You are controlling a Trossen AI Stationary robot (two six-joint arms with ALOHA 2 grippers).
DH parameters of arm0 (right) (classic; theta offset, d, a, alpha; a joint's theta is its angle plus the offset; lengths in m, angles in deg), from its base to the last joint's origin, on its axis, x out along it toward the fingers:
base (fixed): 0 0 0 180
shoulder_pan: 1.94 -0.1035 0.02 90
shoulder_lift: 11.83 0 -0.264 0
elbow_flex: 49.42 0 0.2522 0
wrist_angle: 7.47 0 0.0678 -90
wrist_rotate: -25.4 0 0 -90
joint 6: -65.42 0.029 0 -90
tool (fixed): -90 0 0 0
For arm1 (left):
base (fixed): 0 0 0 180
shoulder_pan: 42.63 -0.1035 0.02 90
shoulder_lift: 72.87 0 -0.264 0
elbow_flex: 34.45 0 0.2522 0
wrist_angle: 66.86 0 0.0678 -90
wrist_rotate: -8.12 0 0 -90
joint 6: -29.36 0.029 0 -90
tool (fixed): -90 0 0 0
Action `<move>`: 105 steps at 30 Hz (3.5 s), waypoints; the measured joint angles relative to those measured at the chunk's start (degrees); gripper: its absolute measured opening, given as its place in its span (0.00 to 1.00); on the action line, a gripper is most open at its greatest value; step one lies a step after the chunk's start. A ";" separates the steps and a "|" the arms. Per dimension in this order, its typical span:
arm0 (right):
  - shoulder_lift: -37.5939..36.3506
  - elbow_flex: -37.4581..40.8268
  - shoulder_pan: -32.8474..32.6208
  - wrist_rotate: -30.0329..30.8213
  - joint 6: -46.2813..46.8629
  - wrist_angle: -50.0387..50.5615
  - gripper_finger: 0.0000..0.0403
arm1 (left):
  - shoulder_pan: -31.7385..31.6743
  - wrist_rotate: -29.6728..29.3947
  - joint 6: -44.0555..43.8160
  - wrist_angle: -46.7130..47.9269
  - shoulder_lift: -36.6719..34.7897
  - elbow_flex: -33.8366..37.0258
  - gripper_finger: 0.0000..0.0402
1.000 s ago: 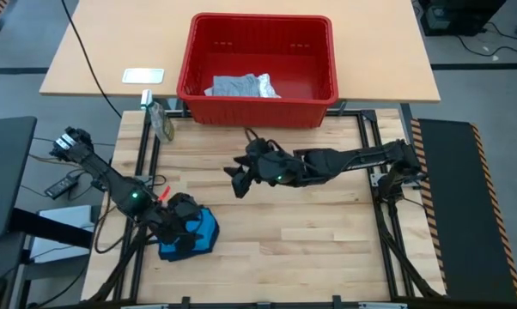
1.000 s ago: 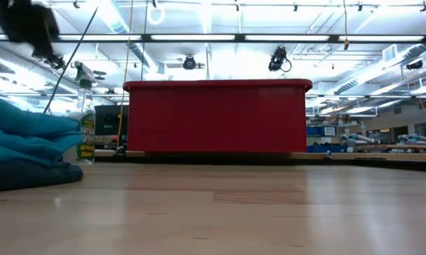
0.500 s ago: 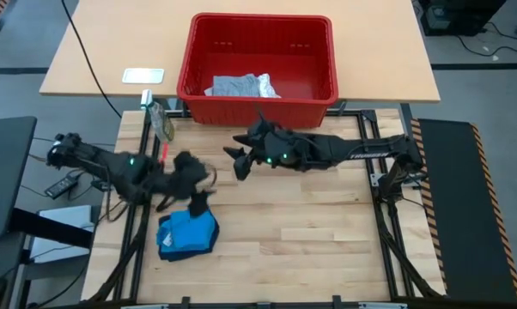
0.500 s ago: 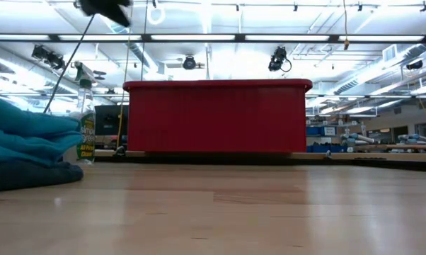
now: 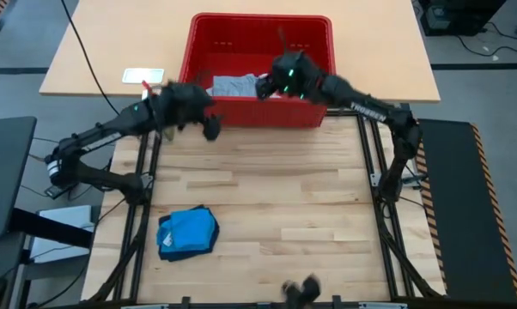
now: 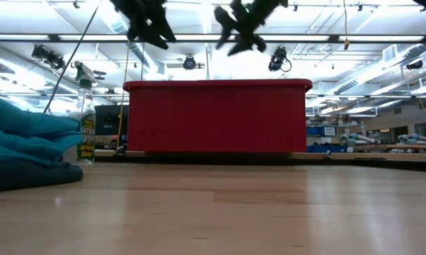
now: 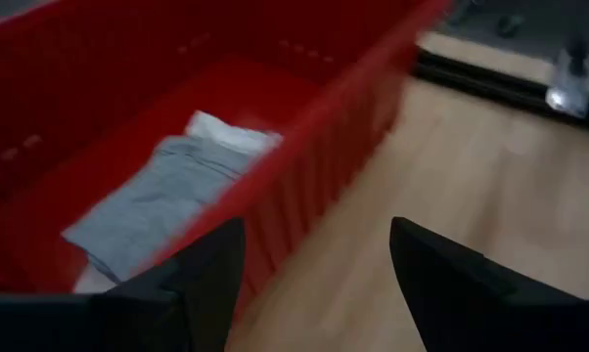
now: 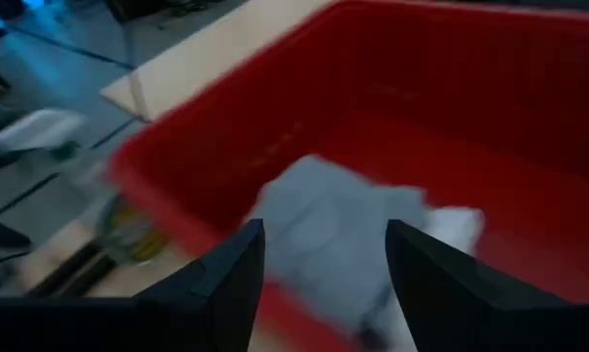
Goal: Fold laundry
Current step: Fold the white shirt
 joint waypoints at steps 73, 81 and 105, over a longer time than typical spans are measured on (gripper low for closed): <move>29.93 -2.93 18.21 -35.86 -13.41 -15.53 0.06 | -8.88 10.31 10.08 -5.09 23.50 0.13 0.64; 17.03 -13.18 17.41 -30.66 -15.87 -12.59 0.06 | -8.90 10.12 9.70 -4.48 23.53 0.11 0.63; -19.88 -18.53 -10.56 -16.31 -17.94 14.19 0.06 | -5.42 17.22 11.65 -1.25 11.84 -16.49 0.60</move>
